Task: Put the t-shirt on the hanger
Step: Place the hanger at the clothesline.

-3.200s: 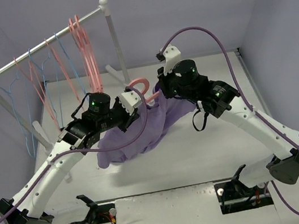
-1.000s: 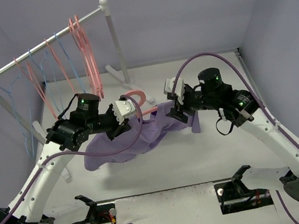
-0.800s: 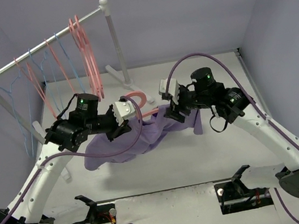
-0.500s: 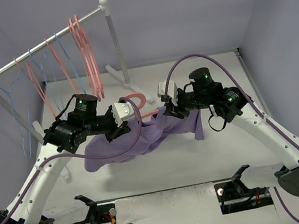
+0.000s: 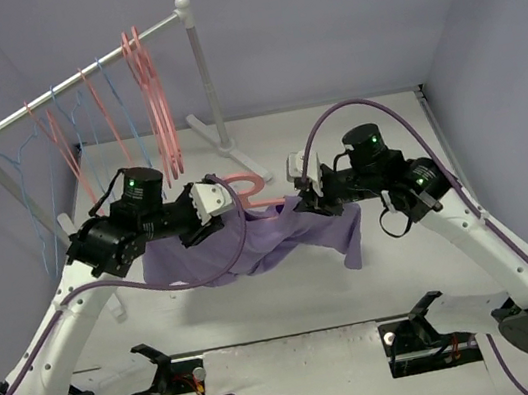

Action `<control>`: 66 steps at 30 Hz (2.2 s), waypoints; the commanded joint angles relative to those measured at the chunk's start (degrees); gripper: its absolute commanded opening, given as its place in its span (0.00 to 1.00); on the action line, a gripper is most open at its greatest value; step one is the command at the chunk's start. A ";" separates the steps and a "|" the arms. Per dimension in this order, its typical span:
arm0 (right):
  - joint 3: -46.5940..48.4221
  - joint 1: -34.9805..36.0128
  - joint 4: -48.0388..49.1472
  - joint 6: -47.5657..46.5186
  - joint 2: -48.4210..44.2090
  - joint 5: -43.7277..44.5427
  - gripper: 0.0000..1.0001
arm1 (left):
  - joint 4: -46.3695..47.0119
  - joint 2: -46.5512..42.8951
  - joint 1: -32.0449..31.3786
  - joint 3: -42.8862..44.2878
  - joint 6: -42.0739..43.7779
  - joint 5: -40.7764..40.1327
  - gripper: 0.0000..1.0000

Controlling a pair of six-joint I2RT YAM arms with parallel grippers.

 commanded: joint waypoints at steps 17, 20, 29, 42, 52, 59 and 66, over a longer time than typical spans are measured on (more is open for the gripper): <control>0.44 -0.74 1.16 4.97 -9.16 7.86 0.00 | 1.94 -4.63 4.67 11.07 -1.51 -9.04 0.59; 0.88 -0.83 0.90 6.94 -9.95 10.45 0.00 | 3.82 -5.33 4.66 13.75 -4.84 -13.06 0.62; 4.09 -1.57 -0.38 10.46 -10.53 16.64 0.00 | 8.41 -6.17 4.62 17.49 -11.37 -24.24 0.62; 22.97 -1.97 -0.31 11.96 -6.37 40.24 0.00 | 14.46 -7.06 4.68 17.88 -20.13 -28.22 0.62; 54.28 -1.97 -0.20 12.98 9.00 37.12 0.00 | 15.25 -7.14 4.62 20.48 -23.10 -31.10 0.62; 52.60 -1.90 0.17 16.92 11.49 28.55 0.00 | 13.63 -8.79 4.62 18.92 -24.25 -32.95 0.62; 42.68 -1.88 1.27 22.74 8.98 25.65 0.00 | 11.27 -10.44 4.62 17.98 -26.34 -38.28 0.62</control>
